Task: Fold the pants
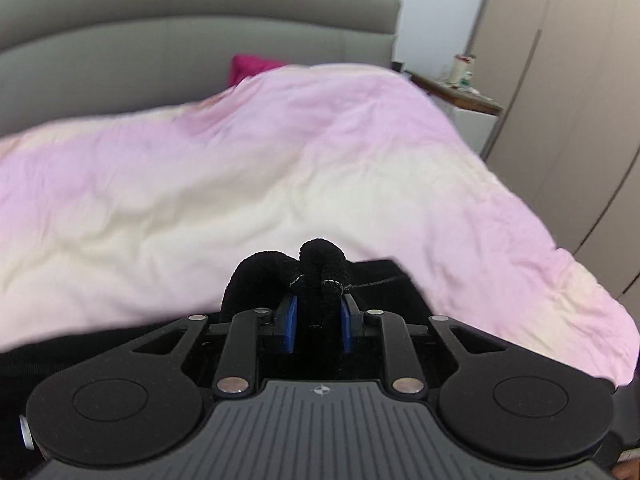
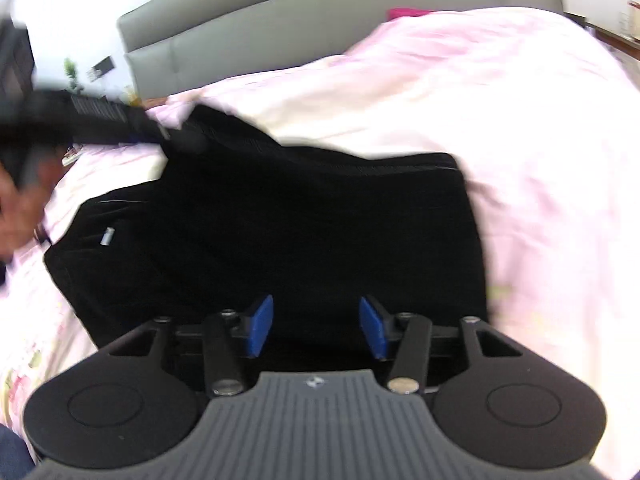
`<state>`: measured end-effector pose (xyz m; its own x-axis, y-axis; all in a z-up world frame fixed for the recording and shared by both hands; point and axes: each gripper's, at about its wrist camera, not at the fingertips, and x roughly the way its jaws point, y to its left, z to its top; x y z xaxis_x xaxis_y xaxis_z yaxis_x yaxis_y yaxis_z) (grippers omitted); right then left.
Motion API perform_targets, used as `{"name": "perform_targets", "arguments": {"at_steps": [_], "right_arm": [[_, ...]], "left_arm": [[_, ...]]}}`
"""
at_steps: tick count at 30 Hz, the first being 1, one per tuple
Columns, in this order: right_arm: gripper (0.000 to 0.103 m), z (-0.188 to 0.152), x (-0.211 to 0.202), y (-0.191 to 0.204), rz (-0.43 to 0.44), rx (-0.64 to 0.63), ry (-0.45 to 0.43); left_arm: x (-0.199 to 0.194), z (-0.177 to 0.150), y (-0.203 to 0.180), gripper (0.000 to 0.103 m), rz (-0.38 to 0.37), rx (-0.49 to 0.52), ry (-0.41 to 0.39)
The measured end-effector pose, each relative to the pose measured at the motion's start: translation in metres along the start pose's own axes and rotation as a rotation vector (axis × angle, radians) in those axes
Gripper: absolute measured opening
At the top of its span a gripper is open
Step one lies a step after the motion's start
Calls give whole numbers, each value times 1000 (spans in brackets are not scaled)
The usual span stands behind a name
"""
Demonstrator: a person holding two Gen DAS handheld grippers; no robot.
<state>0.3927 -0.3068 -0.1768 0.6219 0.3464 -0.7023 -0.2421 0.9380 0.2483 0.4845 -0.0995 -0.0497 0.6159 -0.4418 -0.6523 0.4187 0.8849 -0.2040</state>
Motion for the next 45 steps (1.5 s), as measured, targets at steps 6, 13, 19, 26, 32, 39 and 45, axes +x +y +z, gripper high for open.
{"name": "perform_targets", "arguments": {"at_steps": [6, 13, 19, 26, 32, 39, 45], "right_arm": [[39, -30, -28, -14, 22, -65, 1], [27, -31, 25, -8, -39, -1, -64], [0, -35, 38, -64, -308, 56, -41], [0, -57, 38, -67, -297, -67, -7], [0, -33, 50, -79, -254, -79, 27], [0, -31, 35, -90, -179, -73, 102], [5, -7, -5, -87, -122, -84, 133]], "left_arm": [[3, 46, -49, 23, -9, 79, -7], [7, 53, -52, 23, 43, 89, 5], [35, 41, -25, 23, 102, 77, 49], [89, -13, 30, 23, 189, 18, 209], [121, -56, 69, 23, 184, -103, 283], [121, -73, 86, 26, 151, -168, 292], [97, -64, 79, 34, 135, -106, 254]]}}
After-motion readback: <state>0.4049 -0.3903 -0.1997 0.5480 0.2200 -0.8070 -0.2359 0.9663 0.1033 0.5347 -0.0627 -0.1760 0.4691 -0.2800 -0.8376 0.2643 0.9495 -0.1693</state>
